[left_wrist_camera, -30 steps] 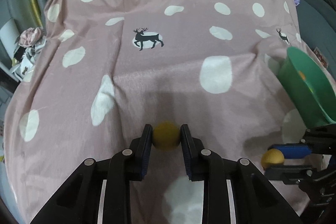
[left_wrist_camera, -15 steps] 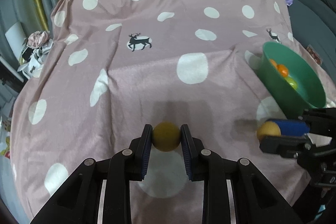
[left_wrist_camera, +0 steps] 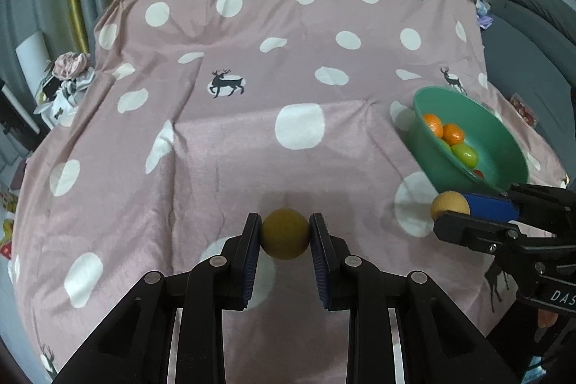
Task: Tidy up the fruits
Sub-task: 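Carry both yellow fruits over the green bowl and lower them inside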
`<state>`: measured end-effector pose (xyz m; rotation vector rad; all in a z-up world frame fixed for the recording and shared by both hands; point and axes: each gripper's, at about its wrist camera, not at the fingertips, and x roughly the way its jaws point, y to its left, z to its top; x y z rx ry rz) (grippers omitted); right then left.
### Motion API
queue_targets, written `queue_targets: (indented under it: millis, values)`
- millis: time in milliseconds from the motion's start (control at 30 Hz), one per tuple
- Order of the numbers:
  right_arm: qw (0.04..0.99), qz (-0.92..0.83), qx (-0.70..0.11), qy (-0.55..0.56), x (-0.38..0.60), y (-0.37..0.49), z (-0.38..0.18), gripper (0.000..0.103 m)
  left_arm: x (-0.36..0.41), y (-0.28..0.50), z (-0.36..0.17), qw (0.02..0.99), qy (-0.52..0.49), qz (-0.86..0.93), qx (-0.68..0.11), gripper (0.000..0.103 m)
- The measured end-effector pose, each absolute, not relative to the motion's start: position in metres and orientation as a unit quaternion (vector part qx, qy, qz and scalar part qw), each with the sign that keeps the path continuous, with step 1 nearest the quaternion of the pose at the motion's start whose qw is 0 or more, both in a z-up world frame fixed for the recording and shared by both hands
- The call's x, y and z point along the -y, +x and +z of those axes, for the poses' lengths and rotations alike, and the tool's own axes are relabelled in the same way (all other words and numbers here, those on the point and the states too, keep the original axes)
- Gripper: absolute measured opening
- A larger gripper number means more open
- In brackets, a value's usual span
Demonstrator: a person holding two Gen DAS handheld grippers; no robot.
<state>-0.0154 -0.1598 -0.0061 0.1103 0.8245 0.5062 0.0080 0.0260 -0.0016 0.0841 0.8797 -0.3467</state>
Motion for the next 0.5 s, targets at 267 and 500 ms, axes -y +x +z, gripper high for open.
queue_targets:
  millis: [267,500]
  values:
    - [0.892,0.235,-0.382,0.059,0.172,-0.023,0.000,0.027,-0.023,0.000,0.003,0.893,0.039,-0.161,-0.419,0.027]
    - [0.895,0.234,-0.374,0.063,0.176,-0.029,0.002,0.027,-0.019,-0.006,0.006,0.896,0.046,-0.150,-0.416,0.027]
